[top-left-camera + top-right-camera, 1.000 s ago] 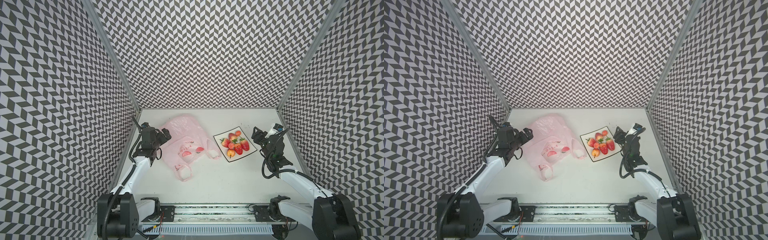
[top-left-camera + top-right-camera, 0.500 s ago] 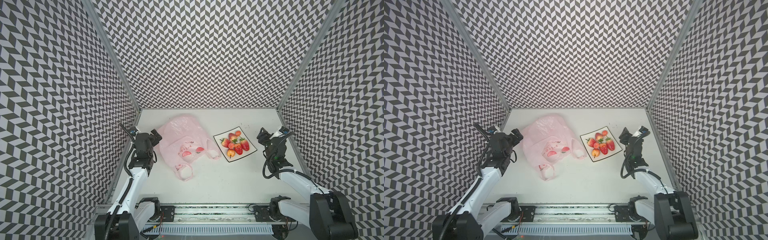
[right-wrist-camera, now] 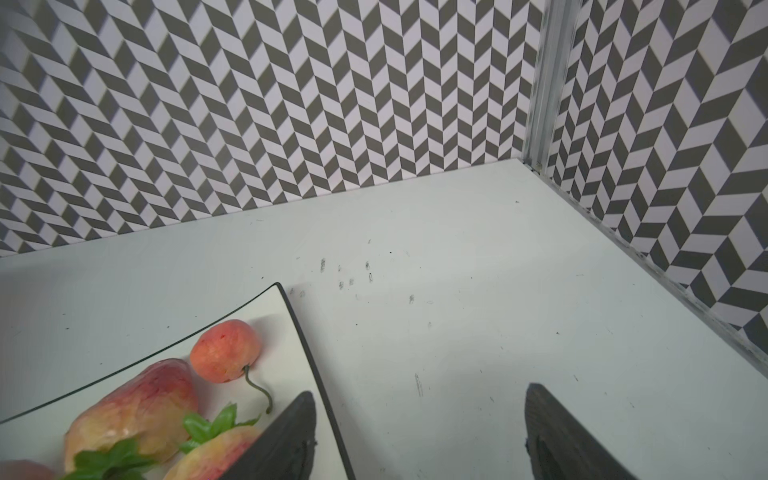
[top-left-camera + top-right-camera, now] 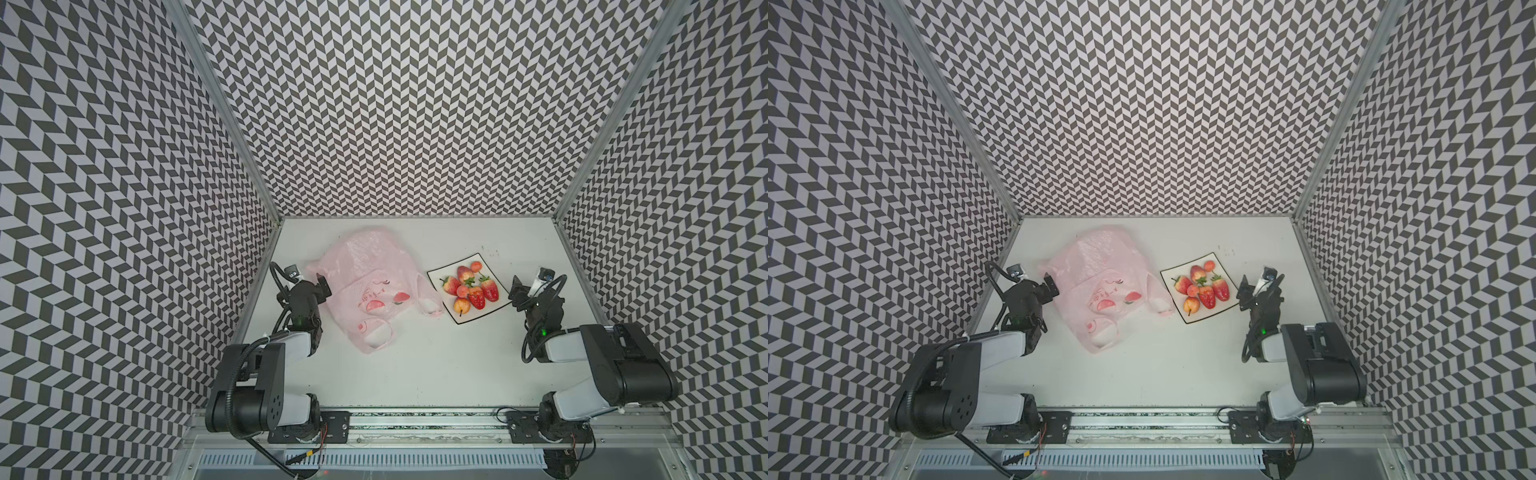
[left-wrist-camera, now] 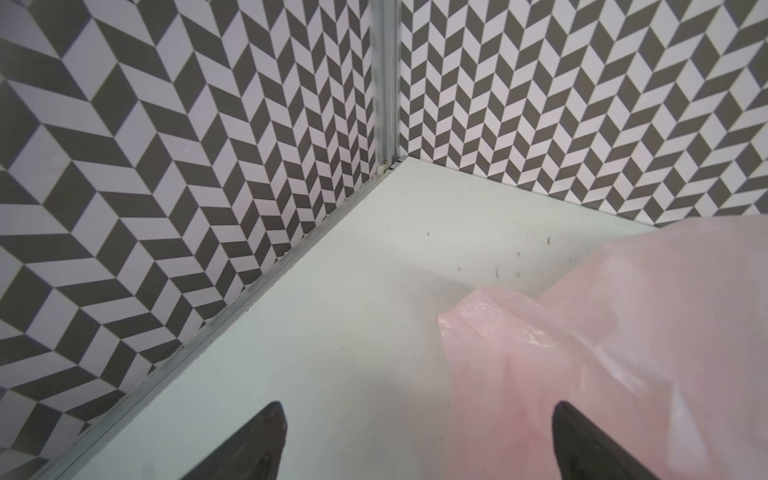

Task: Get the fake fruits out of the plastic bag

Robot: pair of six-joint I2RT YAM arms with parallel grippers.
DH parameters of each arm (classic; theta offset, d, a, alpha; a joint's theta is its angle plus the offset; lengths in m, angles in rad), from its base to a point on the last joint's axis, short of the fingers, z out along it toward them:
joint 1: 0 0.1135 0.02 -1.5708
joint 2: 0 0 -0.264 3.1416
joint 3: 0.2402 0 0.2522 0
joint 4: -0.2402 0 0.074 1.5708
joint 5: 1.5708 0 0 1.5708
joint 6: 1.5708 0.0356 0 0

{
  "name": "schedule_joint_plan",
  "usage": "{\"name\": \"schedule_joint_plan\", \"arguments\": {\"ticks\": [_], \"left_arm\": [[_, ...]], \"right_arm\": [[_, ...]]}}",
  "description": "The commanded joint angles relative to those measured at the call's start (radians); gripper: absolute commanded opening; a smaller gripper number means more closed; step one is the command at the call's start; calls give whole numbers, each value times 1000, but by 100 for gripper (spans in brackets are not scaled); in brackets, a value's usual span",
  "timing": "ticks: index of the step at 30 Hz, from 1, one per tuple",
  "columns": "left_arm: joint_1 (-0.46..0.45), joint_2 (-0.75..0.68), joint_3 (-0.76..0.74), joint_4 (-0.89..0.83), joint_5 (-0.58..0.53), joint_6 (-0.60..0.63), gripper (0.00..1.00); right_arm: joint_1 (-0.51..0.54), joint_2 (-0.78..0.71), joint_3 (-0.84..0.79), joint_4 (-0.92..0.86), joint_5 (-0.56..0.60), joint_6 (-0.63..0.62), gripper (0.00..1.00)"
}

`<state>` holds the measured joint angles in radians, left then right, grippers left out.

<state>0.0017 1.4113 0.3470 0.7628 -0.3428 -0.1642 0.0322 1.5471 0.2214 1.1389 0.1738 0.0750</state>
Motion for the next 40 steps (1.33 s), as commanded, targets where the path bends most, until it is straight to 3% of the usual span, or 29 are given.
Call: {"name": "schedule_joint_plan", "arguments": {"ticks": [1,3,7,9,11,20,40], "left_arm": [[-5,24,-19,236,113,80,100],[-6,71,-72,387,159,91,100],[-20,161,-144,621,214,143,100],[-20,123,-126,520,219,133,100],[-20,151,-133,585,193,131,100],[-41,140,-117,528,104,118,100],[-42,144,-110,525,103,121,100]], "right_arm": [[3,-4,-8,165,-37,-39,79],[3,-25,40,78,-42,-48,84],[3,21,9,239,-37,-44,91],[3,19,9,242,-38,-45,92],[3,12,9,212,-40,-46,93],[3,19,9,228,-40,-46,95],[2,19,9,233,-42,-47,100]]}}
